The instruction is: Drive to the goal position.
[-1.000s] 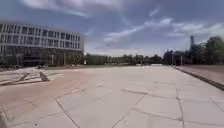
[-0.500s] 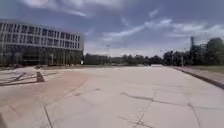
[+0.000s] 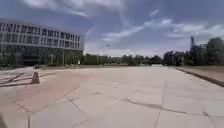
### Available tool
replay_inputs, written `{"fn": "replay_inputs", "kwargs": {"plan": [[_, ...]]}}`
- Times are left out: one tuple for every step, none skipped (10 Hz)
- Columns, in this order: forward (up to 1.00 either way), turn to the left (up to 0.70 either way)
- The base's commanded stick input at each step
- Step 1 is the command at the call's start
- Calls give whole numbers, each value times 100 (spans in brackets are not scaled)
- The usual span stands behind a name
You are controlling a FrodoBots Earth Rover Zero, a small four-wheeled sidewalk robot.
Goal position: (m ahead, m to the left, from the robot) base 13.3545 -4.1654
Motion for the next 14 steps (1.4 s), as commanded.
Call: {"fn": "replay_inputs", "kwargs": {"plan": [[70, -14], [70, -14], [70, -14], [70, -5], [70, 0], [70, 0], [70, 0], [70, 0], [70, 0], [70, 0], [70, 0], [70, -2], [70, -5], [70, -7]]}}
